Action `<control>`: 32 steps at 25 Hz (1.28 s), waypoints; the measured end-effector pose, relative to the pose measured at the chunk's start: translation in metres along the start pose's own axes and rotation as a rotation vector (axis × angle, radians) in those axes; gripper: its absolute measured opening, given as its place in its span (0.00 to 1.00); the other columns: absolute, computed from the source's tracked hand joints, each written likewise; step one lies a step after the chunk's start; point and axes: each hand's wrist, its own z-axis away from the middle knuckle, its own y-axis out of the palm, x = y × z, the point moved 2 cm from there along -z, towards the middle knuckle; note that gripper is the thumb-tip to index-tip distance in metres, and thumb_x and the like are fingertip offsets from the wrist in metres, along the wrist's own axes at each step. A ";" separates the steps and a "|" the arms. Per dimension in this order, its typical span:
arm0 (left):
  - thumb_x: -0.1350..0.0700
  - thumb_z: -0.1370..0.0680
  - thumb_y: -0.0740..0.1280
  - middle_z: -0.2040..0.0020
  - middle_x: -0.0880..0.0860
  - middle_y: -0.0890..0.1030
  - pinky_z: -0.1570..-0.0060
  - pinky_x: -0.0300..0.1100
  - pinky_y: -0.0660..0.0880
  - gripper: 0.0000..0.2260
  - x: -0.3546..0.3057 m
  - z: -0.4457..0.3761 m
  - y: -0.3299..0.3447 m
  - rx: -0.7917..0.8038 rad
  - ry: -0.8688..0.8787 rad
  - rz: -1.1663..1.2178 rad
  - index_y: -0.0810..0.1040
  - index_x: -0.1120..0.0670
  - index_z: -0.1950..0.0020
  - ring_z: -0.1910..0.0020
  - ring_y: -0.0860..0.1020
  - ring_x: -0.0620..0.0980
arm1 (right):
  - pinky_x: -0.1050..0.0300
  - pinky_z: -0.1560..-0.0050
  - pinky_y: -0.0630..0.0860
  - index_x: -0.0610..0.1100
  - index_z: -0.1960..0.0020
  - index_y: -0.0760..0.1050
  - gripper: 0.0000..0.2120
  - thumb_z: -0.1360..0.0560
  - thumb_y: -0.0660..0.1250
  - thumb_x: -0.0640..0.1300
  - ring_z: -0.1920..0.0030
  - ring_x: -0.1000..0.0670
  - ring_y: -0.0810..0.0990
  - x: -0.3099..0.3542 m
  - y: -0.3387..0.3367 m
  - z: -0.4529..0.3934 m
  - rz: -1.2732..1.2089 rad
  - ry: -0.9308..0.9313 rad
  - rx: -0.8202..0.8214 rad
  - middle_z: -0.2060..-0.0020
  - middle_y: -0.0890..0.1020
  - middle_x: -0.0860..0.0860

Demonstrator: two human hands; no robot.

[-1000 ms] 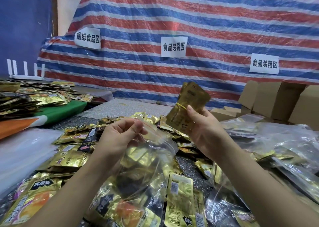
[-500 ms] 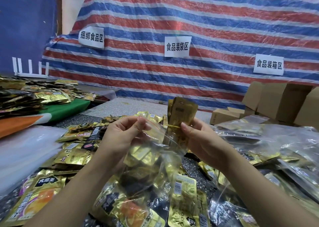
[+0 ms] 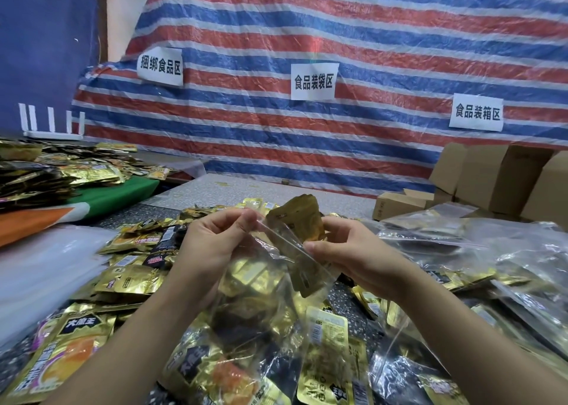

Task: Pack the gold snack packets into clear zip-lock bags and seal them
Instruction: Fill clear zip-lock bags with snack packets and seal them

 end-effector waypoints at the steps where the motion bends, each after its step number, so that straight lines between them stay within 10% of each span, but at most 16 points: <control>1: 0.53 0.31 0.71 0.65 0.54 0.85 0.72 0.37 0.77 0.06 0.001 0.000 0.000 -0.009 -0.005 -0.002 0.87 0.52 0.62 0.70 0.82 0.47 | 0.52 0.46 0.80 0.37 0.43 0.80 0.15 0.29 0.74 0.40 0.50 0.44 0.83 0.001 0.001 0.000 0.029 -0.004 0.010 0.50 0.85 0.41; 12: 0.48 0.32 0.72 0.61 0.56 0.86 0.70 0.39 0.79 0.08 0.004 0.000 -0.001 -0.042 0.017 -0.124 0.88 0.51 0.61 0.67 0.82 0.50 | 0.48 0.55 0.79 0.39 0.54 0.83 0.05 0.26 0.75 0.41 0.60 0.44 0.83 0.016 0.011 0.001 0.439 0.065 0.027 0.60 0.85 0.43; 18: 0.48 0.31 0.71 0.62 0.56 0.86 0.64 0.46 0.82 0.09 0.004 0.003 0.003 -0.048 -0.016 -0.189 0.87 0.51 0.61 0.67 0.84 0.50 | 0.56 0.68 0.66 0.38 0.58 0.81 0.17 0.25 0.72 0.53 0.70 0.53 0.71 0.021 0.024 -0.001 0.790 0.058 0.070 0.71 0.76 0.47; 26: 0.47 0.29 0.71 0.63 0.58 0.85 0.66 0.44 0.82 0.09 0.006 0.001 -0.002 -0.156 0.044 -0.168 0.87 0.50 0.61 0.66 0.83 0.52 | 0.54 0.67 0.72 0.43 0.62 0.81 0.31 0.27 0.56 0.69 0.71 0.48 0.76 0.030 0.027 0.005 0.682 0.033 -0.023 0.70 0.82 0.52; 32: 0.43 0.29 0.68 0.68 0.54 0.84 0.71 0.43 0.76 0.11 -0.016 0.008 0.003 -0.210 0.087 -0.274 0.86 0.47 0.63 0.74 0.79 0.48 | 0.49 0.57 0.78 0.40 0.57 0.82 0.08 0.24 0.73 0.46 0.63 0.50 0.79 0.050 0.020 0.015 0.809 -0.135 -0.017 0.63 0.83 0.46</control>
